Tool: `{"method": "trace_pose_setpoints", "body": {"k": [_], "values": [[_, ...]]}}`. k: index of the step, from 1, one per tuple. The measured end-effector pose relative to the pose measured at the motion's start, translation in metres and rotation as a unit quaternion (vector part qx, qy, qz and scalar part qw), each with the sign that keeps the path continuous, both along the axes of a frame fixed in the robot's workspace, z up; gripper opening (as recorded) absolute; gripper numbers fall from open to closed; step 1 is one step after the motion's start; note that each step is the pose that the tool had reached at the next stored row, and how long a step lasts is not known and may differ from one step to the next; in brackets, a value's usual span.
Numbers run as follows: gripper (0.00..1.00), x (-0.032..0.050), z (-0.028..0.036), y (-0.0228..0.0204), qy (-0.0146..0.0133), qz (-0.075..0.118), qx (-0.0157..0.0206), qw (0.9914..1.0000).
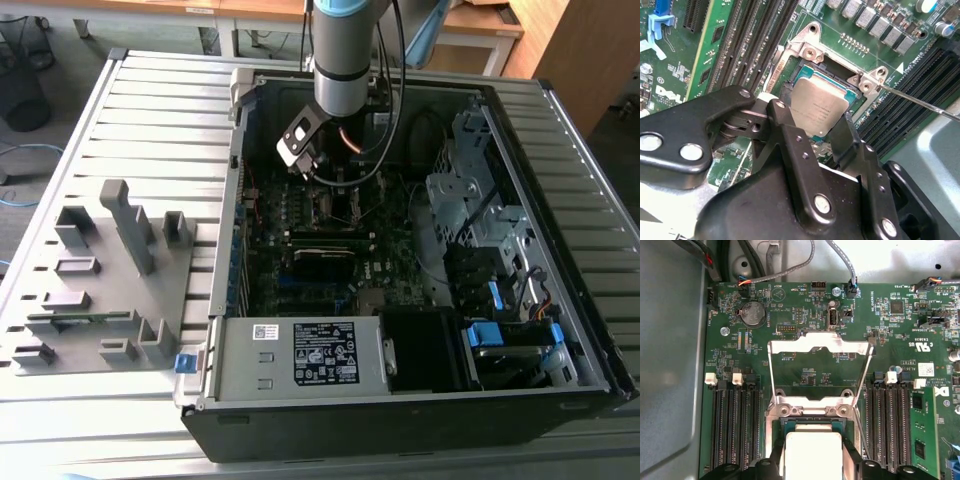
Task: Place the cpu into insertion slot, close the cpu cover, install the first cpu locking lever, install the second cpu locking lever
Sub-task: 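Place the cpu into insertion slot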
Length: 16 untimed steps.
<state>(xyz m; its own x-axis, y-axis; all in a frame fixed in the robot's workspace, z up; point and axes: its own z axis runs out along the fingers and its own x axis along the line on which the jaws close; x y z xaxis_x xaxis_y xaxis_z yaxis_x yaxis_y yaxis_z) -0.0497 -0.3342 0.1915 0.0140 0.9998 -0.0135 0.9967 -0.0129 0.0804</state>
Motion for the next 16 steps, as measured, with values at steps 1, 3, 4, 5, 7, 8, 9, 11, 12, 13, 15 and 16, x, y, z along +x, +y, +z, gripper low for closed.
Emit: {"method": "trace_pose_setpoints", "body": {"k": [1,3,4,5,7,8,9,11,12,13,15,16], "values": [[0.55,0.0000,-0.0001,0.0000,0.0000,0.000,0.0000,1.00000],[0.60,-0.0001,0.0002,-0.0002,0.0003,0.000,-0.0004,1.00000],[0.67,-0.0001,0.0003,-0.0002,0.0004,0.000,-0.0005,1.00000],[0.67,-0.0001,0.0003,-0.0002,0.0004,0.000,-0.0005,1.00000],[0.67,-0.0001,0.0003,-0.0002,0.0004,0.000,-0.0006,1.00000],[0.67,-0.0001,0.0004,-0.0002,0.0004,0.000,-0.0005,1.00000],[0.67,-0.0002,0.0010,-0.0002,0.0004,0.000,-0.0006,1.00000],[0.67,-0.0001,0.0035,-0.0002,0.0004,0.000,-0.0005,1.00000],[0.67,0.0000,0.0049,-0.0002,0.0004,0.000,-0.0005,1.00000],[0.67,0.0001,0.0063,-0.0002,0.0004,0.000,-0.0005,1.00000],[0.67,0.0003,0.0082,-0.0002,0.0004,0.000,-0.0005,1.00000],[0.67,0.0004,0.0083,-0.0001,0.0004,0.000,-0.0005,1.00000]]}}
